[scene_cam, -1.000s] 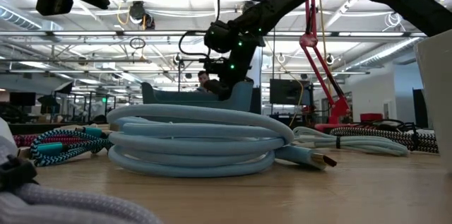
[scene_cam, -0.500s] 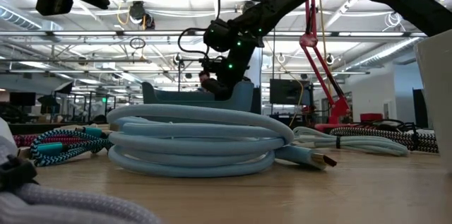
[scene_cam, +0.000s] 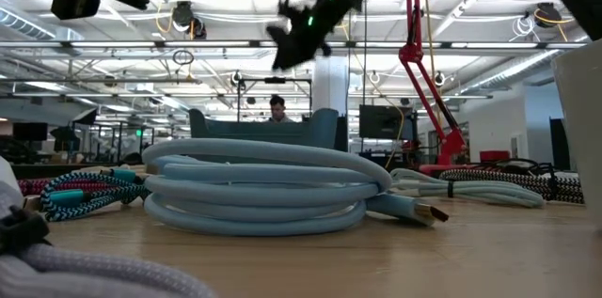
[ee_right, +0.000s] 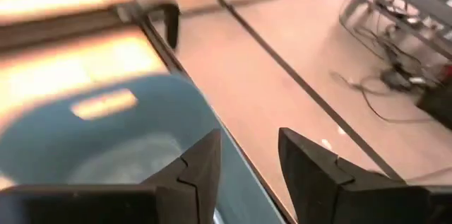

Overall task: Sort cables into bins
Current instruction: Put the red patterned charger cable into the gray bin

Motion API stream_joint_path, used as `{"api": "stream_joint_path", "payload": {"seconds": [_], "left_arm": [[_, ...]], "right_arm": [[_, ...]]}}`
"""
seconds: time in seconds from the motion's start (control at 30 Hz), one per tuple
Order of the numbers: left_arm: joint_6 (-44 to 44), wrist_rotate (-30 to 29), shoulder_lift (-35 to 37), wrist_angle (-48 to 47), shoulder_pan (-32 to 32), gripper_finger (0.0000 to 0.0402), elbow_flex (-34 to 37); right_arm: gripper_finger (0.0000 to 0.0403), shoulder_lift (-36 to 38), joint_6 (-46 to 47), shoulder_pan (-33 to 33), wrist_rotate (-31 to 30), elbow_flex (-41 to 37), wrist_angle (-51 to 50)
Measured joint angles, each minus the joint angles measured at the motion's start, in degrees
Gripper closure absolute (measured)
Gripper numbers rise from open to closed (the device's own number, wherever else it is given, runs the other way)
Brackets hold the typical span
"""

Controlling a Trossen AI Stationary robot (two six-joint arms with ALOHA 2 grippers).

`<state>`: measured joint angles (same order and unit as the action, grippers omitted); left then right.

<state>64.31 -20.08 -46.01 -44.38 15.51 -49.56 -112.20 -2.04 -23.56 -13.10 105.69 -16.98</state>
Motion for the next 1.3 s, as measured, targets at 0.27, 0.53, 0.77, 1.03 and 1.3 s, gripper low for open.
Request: {"api": "stream_joint_path", "payload": {"seconds": [0.27,0.53,0.77,1.03,1.3], "left_arm": [[-4.84,-1.4,-0.01,5.04,0.0,0.0371,0.0],[-6.0,-1.59,0.0,5.64,-0.48,0.0371,0.0],[-6.65,-0.99,0.01,5.65,-0.48,0.0371,0.0],[-7.08,0.5,0.01,5.53,-0.42,0.0371,0.0],[-7.67,0.5,0.0,5.44,-0.43,0.0371,0.0]], "right_arm": [[0.0288,10.65,1.09,4.33,5.92,0.03,-1.28],[0.03,17.26,6.74,10.08,25.91,0.0,-2.27],[0.0312,19.57,10.59,13.59,50.97,-0.02,-9.34],[0.0324,19.86,12.09,19.4,58.22,-0.07,-29.67],[0.0359,20.52,12.3,29.29,44.74,-0.07,-41.74]]}}
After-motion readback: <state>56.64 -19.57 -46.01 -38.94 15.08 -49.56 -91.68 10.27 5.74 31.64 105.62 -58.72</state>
